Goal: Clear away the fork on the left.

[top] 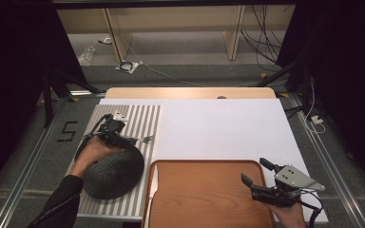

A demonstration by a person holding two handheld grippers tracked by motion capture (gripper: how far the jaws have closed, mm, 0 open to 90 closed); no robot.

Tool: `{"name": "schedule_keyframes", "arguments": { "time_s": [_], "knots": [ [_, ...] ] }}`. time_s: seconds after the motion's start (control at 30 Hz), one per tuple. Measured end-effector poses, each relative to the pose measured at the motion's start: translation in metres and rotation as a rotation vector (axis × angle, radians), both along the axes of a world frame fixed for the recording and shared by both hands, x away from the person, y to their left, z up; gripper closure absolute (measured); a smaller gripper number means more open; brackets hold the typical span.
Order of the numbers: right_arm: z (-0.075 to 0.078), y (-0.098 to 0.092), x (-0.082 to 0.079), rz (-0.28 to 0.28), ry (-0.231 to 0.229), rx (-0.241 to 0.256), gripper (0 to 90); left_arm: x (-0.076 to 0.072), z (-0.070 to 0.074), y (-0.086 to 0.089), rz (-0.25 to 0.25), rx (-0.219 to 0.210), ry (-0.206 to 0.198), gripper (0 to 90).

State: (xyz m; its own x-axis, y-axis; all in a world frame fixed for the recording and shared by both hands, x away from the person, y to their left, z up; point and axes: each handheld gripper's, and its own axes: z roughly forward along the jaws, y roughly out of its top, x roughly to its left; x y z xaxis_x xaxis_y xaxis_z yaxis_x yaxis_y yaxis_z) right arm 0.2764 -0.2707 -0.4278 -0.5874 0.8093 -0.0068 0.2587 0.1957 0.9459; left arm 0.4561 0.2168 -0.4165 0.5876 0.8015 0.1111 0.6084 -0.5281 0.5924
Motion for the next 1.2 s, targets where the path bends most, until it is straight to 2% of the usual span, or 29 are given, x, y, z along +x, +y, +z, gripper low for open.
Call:
{"name": "schedule_keyframes", "arguments": {
  "time_s": [0.33, 0.47, 0.5, 0.57, 0.6, 0.67, 0.8, 0.9, 1.0, 1.03, 1.13, 1.2],
  "knots": [
    [0.000, 0.001, 0.001, -0.001, 0.000, 0.004, 18.9, 0.027, -0.011, 0.009, 0.034, 0.043, 0.061, 25.1],
    [0.000, 0.000, 0.001, -0.004, 0.013, -0.008, 19.0, 0.036, -0.017, 0.009, 0.034, 0.058, 0.084, 25.5],
    [-0.001, 0.001, 0.001, -0.003, 0.005, 0.002, 19.0, 0.038, -0.018, 0.010, 0.032, 0.063, 0.089, 25.6],
    [-0.001, 0.001, 0.001, -0.001, 0.004, 0.002, 19.0, 0.043, -0.020, 0.011, 0.038, 0.057, 0.102, 25.9],
    [0.000, 0.000, 0.001, -0.003, 0.014, -0.006, 19.0, 0.045, -0.020, 0.011, 0.038, 0.057, 0.110, 26.0],
    [-0.001, 0.000, 0.001, -0.003, 0.006, 0.004, 18.9, 0.048, -0.021, 0.011, 0.038, 0.066, 0.115, 26.3],
    [-0.001, 0.000, 0.002, -0.002, 0.004, 0.008, 19.0, 0.054, -0.023, 0.008, 0.020, 0.110, 0.134, 26.5],
    [-0.002, 0.000, 0.002, -0.001, 0.004, 0.009, 18.9, 0.058, -0.027, 0.008, 0.013, 0.125, 0.160, 26.5],
    [-0.001, 0.000, 0.001, 0.000, 0.005, 0.006, 18.9, 0.061, -0.030, 0.007, 0.010, 0.141, 0.168, 26.9],
    [-0.001, 0.000, 0.001, 0.001, 0.005, 0.006, 19.0, 0.064, -0.032, 0.007, 0.006, 0.152, 0.184, 27.2],
    [0.000, -0.001, 0.001, -0.003, 0.017, -0.004, 19.0, 0.067, -0.032, 0.008, -0.001, 0.172, 0.195, 27.9],
    [-0.001, 0.000, 0.002, -0.001, 0.009, 0.006, 19.0, 0.069, -0.032, 0.009, -0.004, 0.175, 0.198, 28.5]
  ]
}}
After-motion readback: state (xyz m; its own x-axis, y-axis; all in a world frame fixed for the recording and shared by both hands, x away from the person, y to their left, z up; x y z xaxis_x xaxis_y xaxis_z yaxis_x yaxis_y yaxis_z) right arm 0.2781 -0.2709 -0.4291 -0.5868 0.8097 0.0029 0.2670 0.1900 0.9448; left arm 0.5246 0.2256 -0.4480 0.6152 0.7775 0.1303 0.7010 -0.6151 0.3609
